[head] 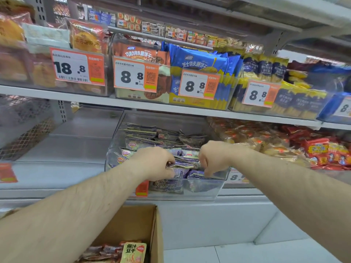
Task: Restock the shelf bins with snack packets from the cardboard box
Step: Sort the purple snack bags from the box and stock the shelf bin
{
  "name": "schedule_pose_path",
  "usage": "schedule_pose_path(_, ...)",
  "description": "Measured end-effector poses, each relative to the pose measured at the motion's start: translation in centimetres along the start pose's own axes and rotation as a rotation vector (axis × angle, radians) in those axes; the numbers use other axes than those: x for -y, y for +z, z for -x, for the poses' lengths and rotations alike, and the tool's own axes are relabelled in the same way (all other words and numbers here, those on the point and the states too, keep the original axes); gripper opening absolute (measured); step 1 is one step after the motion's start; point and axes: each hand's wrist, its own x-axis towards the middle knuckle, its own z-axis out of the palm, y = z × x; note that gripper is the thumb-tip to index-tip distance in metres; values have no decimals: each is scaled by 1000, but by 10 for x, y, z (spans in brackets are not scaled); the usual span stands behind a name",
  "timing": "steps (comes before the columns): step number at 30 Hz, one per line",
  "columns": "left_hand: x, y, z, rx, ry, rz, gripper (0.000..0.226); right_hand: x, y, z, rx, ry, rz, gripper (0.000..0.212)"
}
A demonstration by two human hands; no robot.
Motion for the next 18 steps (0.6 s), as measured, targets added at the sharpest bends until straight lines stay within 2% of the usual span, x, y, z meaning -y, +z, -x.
schedule_pose_path(4, -11, -7, -11, 75, -19, -94, 47, 8, 28, -9, -65, -45, 167, 14)
schedule_pose_path(10, -17, -11, -24, 132, -20, -127, 24, -1, 30, -12, -179, -3, 275, 15)
schedule_pose_path(18, -15, -8, -33, 220, -7, -190, 50, -13, 35, -19, -232, 40, 215, 18)
